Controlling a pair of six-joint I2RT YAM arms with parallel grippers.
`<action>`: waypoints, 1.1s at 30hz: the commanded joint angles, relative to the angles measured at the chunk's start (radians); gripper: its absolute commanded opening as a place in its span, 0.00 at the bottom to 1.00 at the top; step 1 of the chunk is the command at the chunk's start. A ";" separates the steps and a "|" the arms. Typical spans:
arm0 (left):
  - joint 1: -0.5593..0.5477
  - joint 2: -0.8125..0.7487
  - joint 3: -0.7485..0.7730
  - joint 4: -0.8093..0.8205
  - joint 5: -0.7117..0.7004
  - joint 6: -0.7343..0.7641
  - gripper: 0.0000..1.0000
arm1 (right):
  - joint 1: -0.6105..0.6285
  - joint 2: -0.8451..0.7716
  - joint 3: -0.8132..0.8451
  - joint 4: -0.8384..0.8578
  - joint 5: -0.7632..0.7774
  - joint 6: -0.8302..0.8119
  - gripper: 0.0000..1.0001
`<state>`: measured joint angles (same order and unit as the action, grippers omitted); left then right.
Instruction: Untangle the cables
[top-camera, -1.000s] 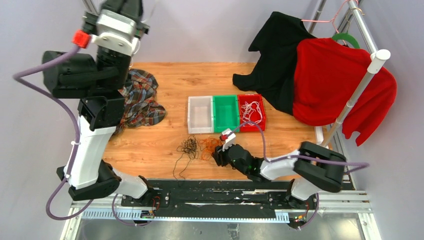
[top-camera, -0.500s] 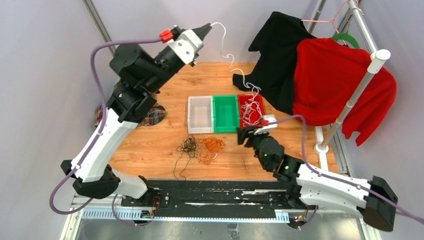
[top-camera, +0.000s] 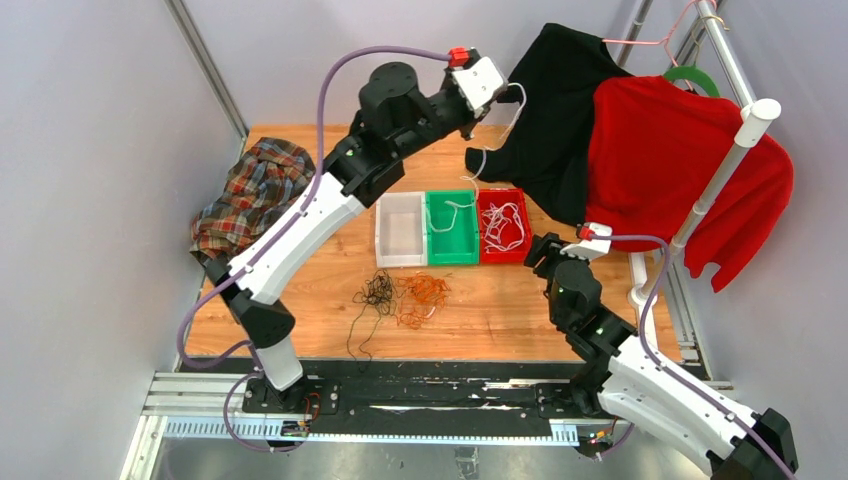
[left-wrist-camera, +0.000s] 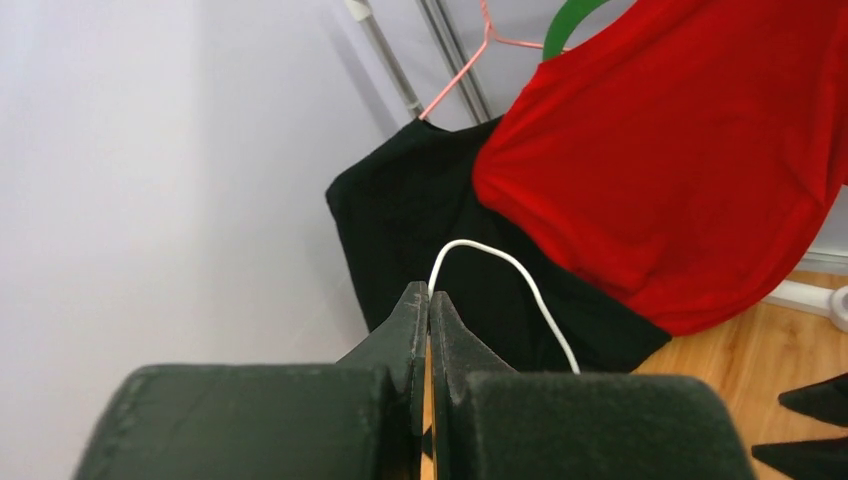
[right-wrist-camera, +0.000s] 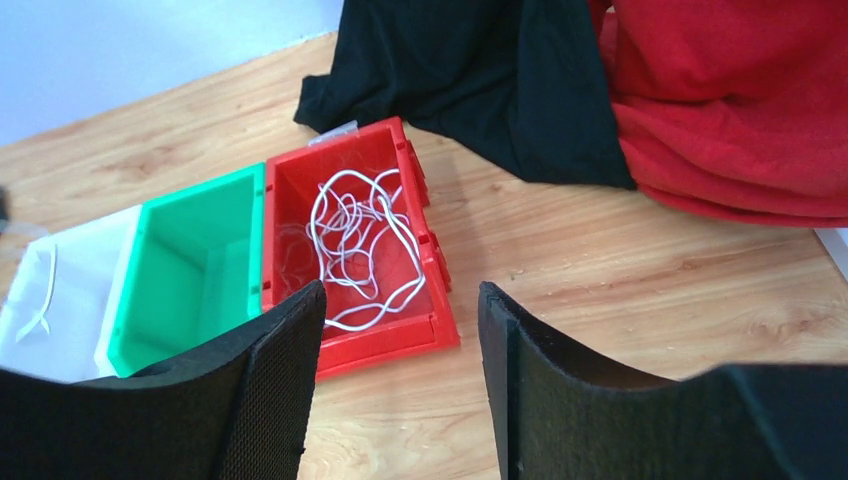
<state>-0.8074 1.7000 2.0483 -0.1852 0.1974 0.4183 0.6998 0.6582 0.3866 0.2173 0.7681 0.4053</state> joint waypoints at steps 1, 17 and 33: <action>-0.013 0.049 0.135 0.026 0.019 -0.035 0.00 | -0.023 0.014 -0.016 -0.013 -0.033 0.025 0.57; -0.014 0.150 0.083 0.065 0.014 0.017 0.00 | -0.056 -0.002 -0.028 0.003 -0.020 -0.007 0.56; -0.025 0.233 0.054 0.108 0.013 0.032 0.00 | -0.069 -0.007 -0.048 -0.022 0.005 0.023 0.55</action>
<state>-0.8169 1.9553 2.1330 -0.1360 0.2024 0.4366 0.6449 0.6498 0.3443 0.2035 0.7383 0.4103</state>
